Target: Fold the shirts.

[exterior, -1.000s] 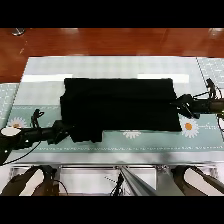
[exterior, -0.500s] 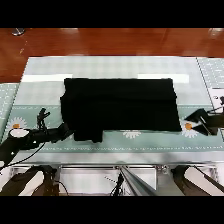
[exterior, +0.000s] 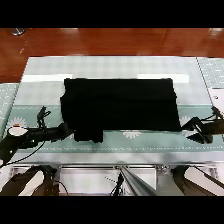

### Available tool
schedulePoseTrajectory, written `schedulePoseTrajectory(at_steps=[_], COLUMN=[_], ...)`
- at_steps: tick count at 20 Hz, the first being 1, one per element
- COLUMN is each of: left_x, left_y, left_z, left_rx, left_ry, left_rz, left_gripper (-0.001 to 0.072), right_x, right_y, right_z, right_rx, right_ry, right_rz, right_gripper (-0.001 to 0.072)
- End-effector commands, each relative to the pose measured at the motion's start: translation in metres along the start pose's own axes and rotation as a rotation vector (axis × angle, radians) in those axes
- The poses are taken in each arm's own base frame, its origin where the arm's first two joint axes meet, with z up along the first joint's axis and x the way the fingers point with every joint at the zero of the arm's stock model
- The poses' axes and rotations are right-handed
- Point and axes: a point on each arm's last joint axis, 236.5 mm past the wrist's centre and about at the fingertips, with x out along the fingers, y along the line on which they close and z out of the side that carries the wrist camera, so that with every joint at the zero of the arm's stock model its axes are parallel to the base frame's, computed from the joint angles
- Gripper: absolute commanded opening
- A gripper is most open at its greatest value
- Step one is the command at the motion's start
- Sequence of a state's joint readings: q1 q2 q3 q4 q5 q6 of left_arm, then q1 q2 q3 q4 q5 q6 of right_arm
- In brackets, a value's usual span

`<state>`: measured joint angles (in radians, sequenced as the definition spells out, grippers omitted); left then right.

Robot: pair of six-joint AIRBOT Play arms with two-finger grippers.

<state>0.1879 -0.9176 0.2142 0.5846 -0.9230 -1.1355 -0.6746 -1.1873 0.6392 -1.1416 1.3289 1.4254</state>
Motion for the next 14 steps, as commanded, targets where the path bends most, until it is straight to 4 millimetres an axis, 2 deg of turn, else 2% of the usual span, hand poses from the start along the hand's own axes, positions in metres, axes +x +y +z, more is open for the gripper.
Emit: schedulePoseTrajectory(at_steps=[1,3,6,7,8,9,10,12,14], left_x=[0.0,0.0,-0.001,-0.001,-0.001,-0.001,-0.004,-0.019,-0.045], left_y=[-0.001,-0.001,-0.002,-0.002,-0.002,-0.003,-0.007,-0.023,-0.037], left_z=[0.0,0.0,0.001,0.001,0.002,0.002,0.005,0.027,0.071], left_rx=[-0.001,-0.001,0.0,0.001,0.002,0.003,0.013,0.093,0.109], left_ry=[0.001,0.001,0.0,-0.001,-0.002,-0.002,-0.001,-0.033,-0.147], left_rz=[-0.004,-0.004,-0.004,-0.005,-0.005,-0.005,-0.013,-0.045,-0.052], left_gripper=[0.0025,0.0024,0.0024,0.0024,0.0025,0.0025,0.0025,0.0025,0.0024], right_x=[0.016,0.021,0.031,0.032,0.029,0.024,0.016,-0.007,-0.03], right_y=[0.025,0.044,0.065,0.07,0.075,0.08,0.086,0.095,0.105], right_z=[0.015,0.028,0.027,0.029,0.033,0.037,0.041,0.051,0.064], right_rx=[-0.026,-0.035,-0.093,-0.113,-0.129,-0.156,-0.197,-0.273,-0.318], right_ry=[-0.031,-0.065,-0.013,-0.01,-0.017,-0.03,-0.036,-0.055,-0.098], right_rz=[0.06,0.101,0.122,0.117,0.117,0.123,0.127,0.107,0.088], right_gripper=[0.0622,0.0622,0.0613,0.0535,0.0306,0.0048,0.0021,0.0022,0.0021])
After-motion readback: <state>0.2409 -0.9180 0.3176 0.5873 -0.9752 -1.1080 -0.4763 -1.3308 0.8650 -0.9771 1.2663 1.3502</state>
